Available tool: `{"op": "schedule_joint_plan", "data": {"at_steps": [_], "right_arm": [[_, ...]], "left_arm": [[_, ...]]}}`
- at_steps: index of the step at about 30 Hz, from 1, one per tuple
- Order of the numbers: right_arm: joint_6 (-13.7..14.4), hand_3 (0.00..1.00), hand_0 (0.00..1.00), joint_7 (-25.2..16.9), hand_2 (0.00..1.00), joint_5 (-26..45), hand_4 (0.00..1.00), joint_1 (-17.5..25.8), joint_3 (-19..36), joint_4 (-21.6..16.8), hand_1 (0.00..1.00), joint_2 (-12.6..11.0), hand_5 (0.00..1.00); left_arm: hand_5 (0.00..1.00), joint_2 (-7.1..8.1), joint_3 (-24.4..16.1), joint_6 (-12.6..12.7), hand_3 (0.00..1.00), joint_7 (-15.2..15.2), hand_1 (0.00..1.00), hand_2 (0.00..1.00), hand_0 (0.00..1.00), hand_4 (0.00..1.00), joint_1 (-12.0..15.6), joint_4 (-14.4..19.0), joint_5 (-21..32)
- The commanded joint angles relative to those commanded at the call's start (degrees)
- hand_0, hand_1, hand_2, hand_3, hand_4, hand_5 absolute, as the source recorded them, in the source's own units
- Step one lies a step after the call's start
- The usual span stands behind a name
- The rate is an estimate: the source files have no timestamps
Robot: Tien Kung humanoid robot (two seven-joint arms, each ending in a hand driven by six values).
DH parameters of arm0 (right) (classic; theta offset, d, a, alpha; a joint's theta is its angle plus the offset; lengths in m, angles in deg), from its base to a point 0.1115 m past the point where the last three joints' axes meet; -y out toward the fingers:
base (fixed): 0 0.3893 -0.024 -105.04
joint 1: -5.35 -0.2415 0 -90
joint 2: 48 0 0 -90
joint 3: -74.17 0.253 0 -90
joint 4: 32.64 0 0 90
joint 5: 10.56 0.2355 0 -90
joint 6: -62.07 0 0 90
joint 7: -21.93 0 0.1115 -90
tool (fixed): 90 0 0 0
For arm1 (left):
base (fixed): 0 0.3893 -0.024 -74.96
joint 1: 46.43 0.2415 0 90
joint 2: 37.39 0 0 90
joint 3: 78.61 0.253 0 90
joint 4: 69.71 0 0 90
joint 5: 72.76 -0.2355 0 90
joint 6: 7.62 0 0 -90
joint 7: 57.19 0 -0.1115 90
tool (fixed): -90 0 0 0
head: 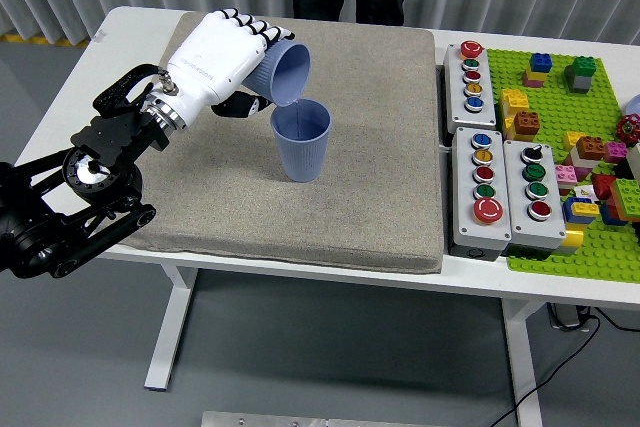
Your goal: Pick cup pour cup place
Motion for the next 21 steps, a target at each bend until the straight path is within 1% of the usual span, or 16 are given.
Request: {"op": "schedule_joint_plan", "data": {"at_steps": [9, 21], "right_arm": [[0.0, 0.579, 0.684, 0.0, 0.570, -0.2, 0.002, 0.2, 0.1, 0.0, 0.650, 0.0, 0.021], [0.0, 0.579, 0.684, 0.0, 0.570, -0.1, 0.002, 0.1, 0.2, 0.0, 0.650, 0.0, 0.022]], "left_arm": [[0.110, -0.08, 0.0, 0.0, 0.596, -0.1, 0.576, 0.592, 0.605, 0.655, 0.2, -0.1, 0.0], [0.105, 0.28, 0.2, -0.1, 0.596, -1.3, 0.579, 0.595, 0.611, 0.652, 0.1, 1.4, 0.0]]}}
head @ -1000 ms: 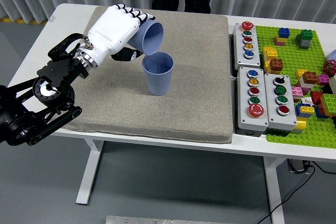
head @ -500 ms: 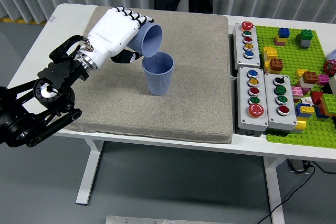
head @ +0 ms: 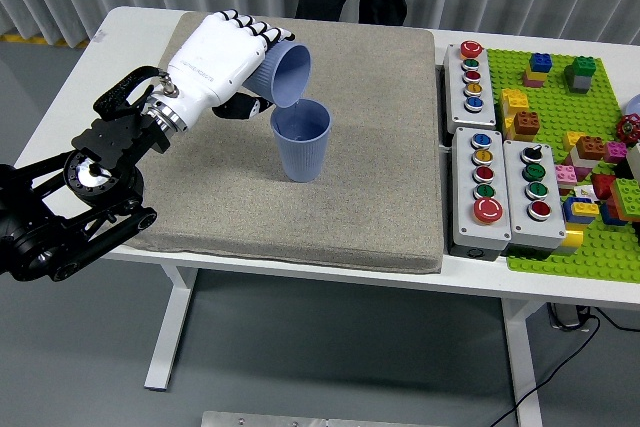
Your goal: Pick cup pour cup place
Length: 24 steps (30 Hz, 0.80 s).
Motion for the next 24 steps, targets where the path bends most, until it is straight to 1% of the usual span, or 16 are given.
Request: {"op": "schedule_joint_plan", "data": {"at_steps": [24], "right_arm": [[0.0, 0.579, 0.683, 0.0, 0.570, -0.1, 0.002, -0.3, 0.2, 0.0, 0.649, 0.0, 0.022]], "left_arm": [[0.103, 0.02, 0.1, 0.5, 0.598, -0.1, 0.581, 0.597, 0.613, 0.650, 0.0, -0.2, 0.0]]}}
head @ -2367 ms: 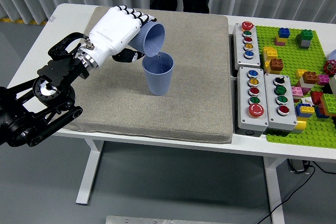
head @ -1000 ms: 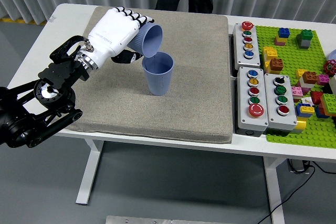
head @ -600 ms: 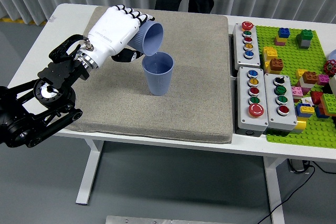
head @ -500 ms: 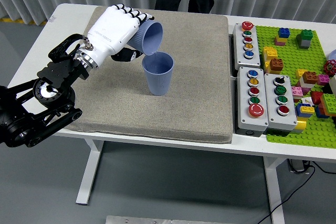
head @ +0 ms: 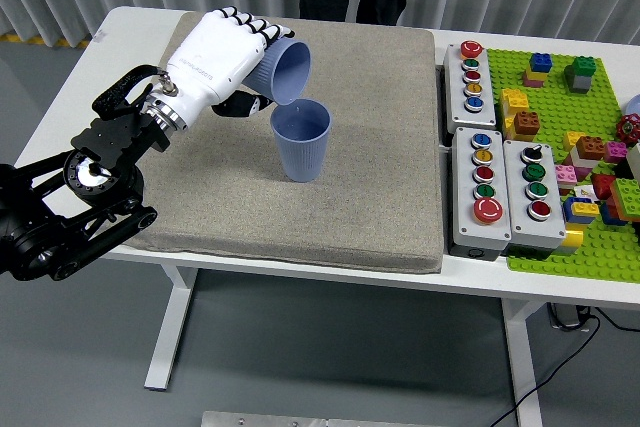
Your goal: Pick cup pour cup place
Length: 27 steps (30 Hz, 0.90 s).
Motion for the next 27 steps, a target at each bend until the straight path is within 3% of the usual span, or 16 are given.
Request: {"op": "schedule_joint_plan", "data": {"at_steps": [16, 22, 27], "right_arm": [[0.1, 0.579, 0.683, 0.0, 0.570, 0.4, 0.002, -0.1, -0.3, 0.0, 0.648, 0.0, 0.022], [0.0, 0.579, 0.683, 0.0, 0.570, 0.1, 0.002, 0.1, -0.2, 0.0, 0.648, 0.1, 0.022], [0.0, 0.579, 0.684, 0.1, 0.570, 0.0, 0.002, 0.2, -0.2, 0.0, 0.649, 0.1, 0.022]], "left_arm": [[0.084, -0.05, 0.0, 0.0, 0.599, -0.1, 0.581, 0.598, 0.613, 0.646, -0.1, -0.1, 0.0], [0.083, -0.09, -0.8, 1.8, 0.599, 0.7, 0.580, 0.598, 0.613, 0.647, 0.7, -1.0, 0.3], [0.085, -0.13, -1.4, 4.3, 0.599, 4.4, 0.580, 0.597, 0.613, 0.648, 1.6, -2.7, 10.9]]}}
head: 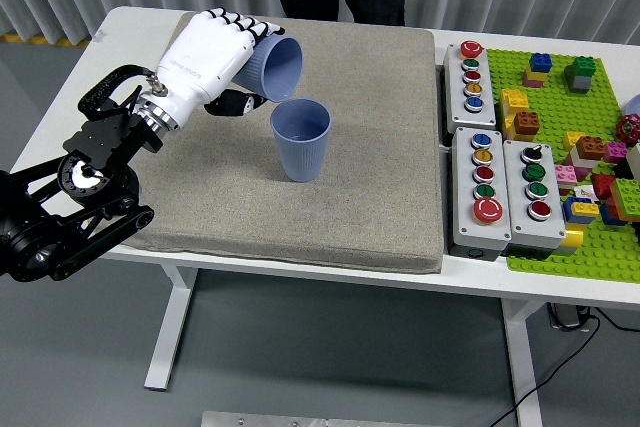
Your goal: Pick cup pour cup place
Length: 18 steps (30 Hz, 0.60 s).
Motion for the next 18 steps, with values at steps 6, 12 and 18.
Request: {"op": "schedule_joint_plan", "data": {"at_steps": [6, 12, 18], "right_arm": [[-0.1, 0.580, 0.683, 0.1, 0.570, -0.3, 0.002, 0.4, 0.1, 0.0, 0.648, 0.1, 0.024], [-0.1, 0.580, 0.684, 0.1, 0.571, -0.6, 0.002, 0.7, 0.2, 0.0, 0.648, 0.2, 0.022], [-0.1, 0.580, 0.684, 0.1, 0.571, -0.4, 0.002, 0.5, 0.0, 0.0, 0.649, 0.2, 0.022]], "left_arm": [[0.082, -0.68, -3.1, 2.2, 0.599, 7.7, 0.580, 0.597, 0.609, 0.649, 2.7, -0.2, 14.5], [0.085, -1.31, -6.2, -0.4, 0.596, 14.0, 0.579, 0.588, 0.607, 0.651, 4.5, -0.1, 29.0], [0.088, -2.20, -8.4, -4.3, 0.594, 18.9, 0.577, 0.587, 0.603, 0.652, 5.9, -2.0, 43.2]]}}
